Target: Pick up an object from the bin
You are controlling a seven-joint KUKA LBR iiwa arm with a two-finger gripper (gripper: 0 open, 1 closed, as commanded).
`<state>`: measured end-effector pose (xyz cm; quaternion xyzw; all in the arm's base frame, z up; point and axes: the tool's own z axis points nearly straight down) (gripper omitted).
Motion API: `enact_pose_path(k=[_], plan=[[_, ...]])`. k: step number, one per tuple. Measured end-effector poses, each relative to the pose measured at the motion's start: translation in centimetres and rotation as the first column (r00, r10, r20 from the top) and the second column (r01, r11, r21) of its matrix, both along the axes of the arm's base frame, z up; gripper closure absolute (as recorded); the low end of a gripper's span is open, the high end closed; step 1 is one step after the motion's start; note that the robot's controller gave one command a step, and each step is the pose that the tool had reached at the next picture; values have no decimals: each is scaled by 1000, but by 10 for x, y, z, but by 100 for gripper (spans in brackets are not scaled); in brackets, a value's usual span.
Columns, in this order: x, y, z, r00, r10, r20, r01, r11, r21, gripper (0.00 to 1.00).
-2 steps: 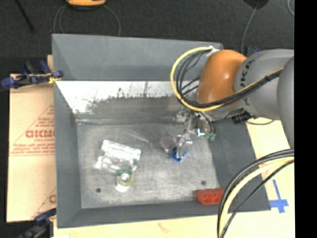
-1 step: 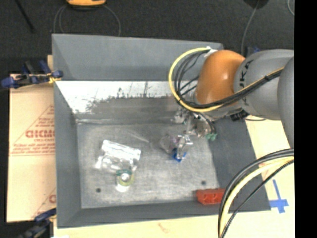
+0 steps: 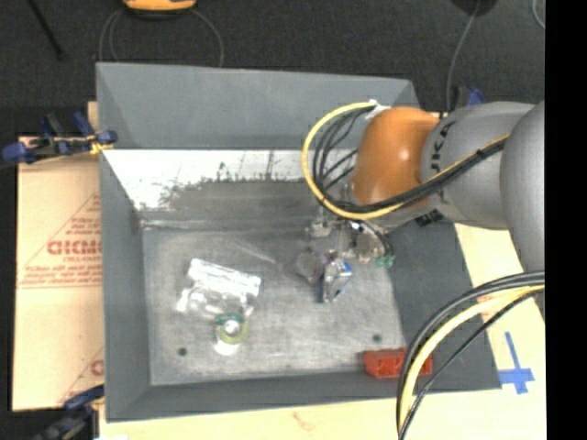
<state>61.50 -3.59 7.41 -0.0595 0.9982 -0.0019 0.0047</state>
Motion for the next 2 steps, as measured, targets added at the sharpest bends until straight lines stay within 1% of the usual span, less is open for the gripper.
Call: enact_pose_path(k=[1,2], plan=[[2,-1,2,1000,-4,-2,4,1000,1,0],[5,-1,5,1000,-4,7,4,1000,1,100]])
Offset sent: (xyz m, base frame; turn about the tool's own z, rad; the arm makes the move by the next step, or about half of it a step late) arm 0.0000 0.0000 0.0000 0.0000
